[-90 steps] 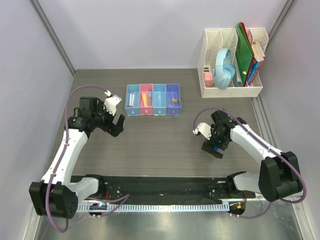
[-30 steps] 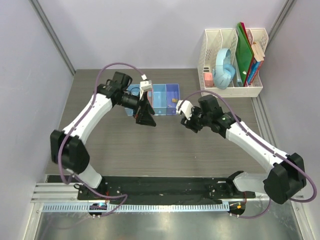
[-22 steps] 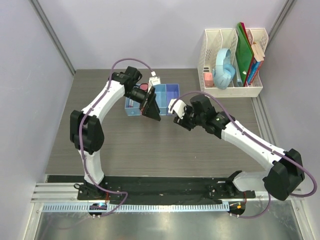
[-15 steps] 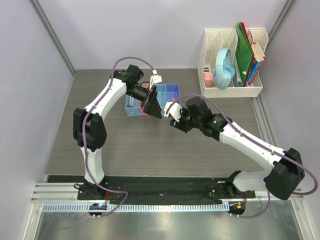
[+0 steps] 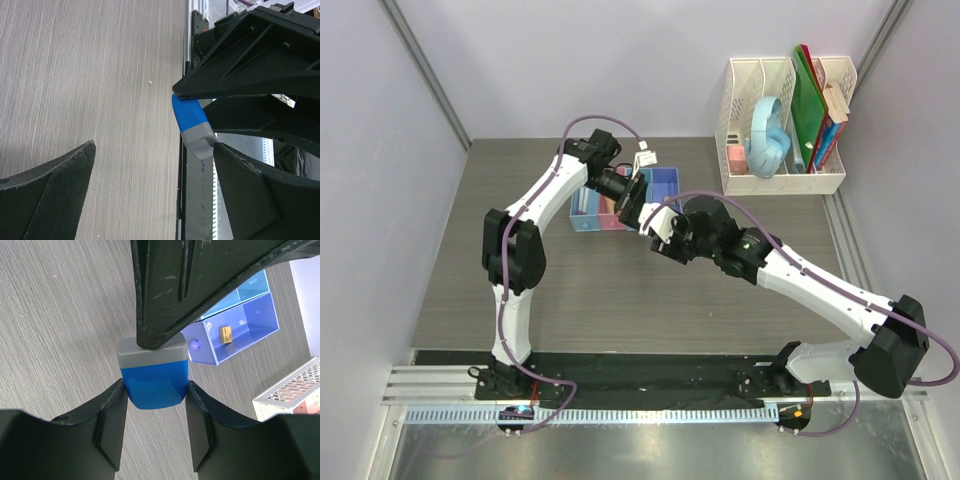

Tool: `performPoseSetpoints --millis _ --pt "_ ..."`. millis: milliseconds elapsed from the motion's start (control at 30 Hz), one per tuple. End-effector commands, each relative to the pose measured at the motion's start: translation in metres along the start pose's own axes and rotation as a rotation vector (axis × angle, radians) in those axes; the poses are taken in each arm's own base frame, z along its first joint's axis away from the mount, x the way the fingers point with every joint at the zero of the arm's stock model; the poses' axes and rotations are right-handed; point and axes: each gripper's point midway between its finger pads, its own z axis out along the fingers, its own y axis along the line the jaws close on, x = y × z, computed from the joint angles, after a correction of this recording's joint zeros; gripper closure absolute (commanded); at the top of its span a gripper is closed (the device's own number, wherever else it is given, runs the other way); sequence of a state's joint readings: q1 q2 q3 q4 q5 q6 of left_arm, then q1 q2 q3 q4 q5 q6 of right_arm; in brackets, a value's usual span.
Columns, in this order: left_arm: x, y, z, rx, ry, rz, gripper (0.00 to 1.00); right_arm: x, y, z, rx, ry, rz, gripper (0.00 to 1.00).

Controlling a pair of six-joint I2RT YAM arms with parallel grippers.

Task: Sort the stationery into containers
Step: Place the stationery in the storage box.

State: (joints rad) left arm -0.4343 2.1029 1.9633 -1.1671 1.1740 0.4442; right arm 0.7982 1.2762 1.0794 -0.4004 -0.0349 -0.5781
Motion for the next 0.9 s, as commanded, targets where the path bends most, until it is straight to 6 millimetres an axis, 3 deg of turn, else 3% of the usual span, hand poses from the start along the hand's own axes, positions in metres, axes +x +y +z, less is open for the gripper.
performPoseSetpoints --millis 0,200,367,867 --pt "-0.010 -0.008 0.000 -0.003 -0.006 0.024 0.00 -0.036 -0.015 -0.013 0.060 -0.102 -0.002 0.67" --pt "-0.011 -0.011 0.000 -0.005 -0.007 0.027 0.00 -0.034 -0.015 -0.013 0.063 -0.100 -0.008 0.67" --pt "-0.020 -0.030 -0.005 0.021 -0.030 0.062 0.00 -0.026 -0.012 -0.003 0.060 -0.075 -0.018 0.67" --pt "-0.010 -0.045 0.010 0.052 0.013 0.079 0.00 -0.025 -0.010 0.007 0.052 -0.065 -0.020 0.68"
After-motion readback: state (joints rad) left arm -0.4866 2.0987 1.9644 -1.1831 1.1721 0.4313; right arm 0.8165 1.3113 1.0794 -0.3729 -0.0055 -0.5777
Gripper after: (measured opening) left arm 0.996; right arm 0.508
